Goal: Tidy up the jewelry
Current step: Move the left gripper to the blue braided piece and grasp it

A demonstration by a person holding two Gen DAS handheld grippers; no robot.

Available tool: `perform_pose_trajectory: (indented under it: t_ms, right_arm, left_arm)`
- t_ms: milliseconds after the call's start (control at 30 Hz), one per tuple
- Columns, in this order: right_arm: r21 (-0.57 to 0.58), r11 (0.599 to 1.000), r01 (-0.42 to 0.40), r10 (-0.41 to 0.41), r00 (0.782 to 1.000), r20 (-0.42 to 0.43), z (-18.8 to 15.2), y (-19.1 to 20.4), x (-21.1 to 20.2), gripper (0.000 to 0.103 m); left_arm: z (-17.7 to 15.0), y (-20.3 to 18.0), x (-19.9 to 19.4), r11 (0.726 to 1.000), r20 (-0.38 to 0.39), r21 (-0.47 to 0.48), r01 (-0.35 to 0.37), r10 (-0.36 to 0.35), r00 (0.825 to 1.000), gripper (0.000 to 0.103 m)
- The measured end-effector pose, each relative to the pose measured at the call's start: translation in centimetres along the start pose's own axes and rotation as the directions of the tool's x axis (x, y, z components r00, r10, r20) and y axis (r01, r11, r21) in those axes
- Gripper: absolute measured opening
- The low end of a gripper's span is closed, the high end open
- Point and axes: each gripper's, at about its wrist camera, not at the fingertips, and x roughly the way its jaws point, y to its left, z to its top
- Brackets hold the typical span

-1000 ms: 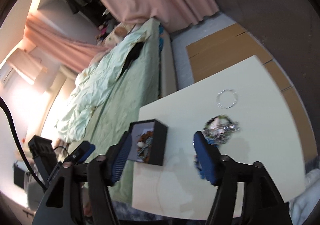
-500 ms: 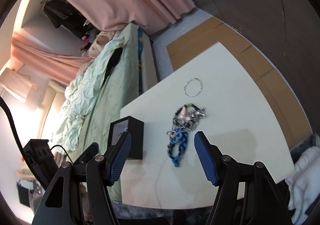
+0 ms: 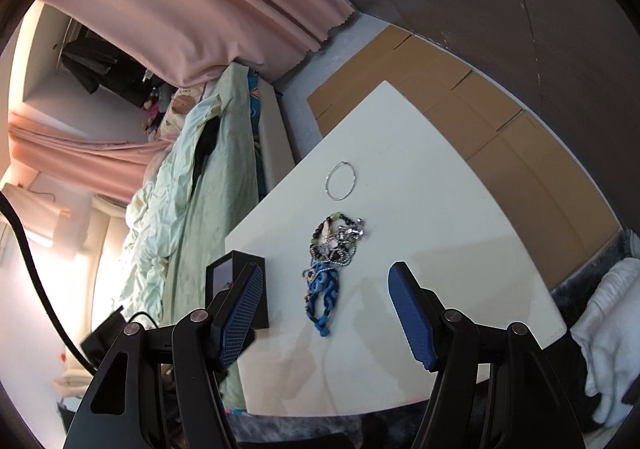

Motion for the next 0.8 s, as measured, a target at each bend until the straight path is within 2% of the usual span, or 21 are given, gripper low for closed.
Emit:
perform_pose_trajectory:
  t_ms: [200, 433, 633, 800]
  right_arm:
    - [0.018, 1.0, -0.005, 0.005, 1.0, -0.001, 0.4, -0.9, -0.3, 0.066]
    - [0.027, 1.0, -0.007, 0.007, 1.0, -0.007, 0.9, -1.5, -0.2, 0.066]
    - [0.029, 1.0, -0.008, 0.009, 1.0, -0.01, 0.9, -1.6, -0.2, 0.066]
    - [0.027, 1.0, -0.01, 0.011, 1.0, -0.012, 1.1, -1.8, -0.1, 0.066]
  left_arm:
    - [-0.5, -0.3, 2.3, 0.998, -0.044, 0.011, -0.057, 0.058, 0.997, 0.043]
    - [-0.3, -0.6, 4.7, 0.994, -0.061, 0.023, -0.103, 0.105, 0.993, 0.041]
    - [-0.1, -0.4, 6.5, 0.993, -0.079, 0.021, -0.114, 0.116, 0.99, 0.041]
    - [-0.4, 0.3, 8.2, 0.992, -0.133, 0.009, -0.13, 0.13, 0.983, 0.041]
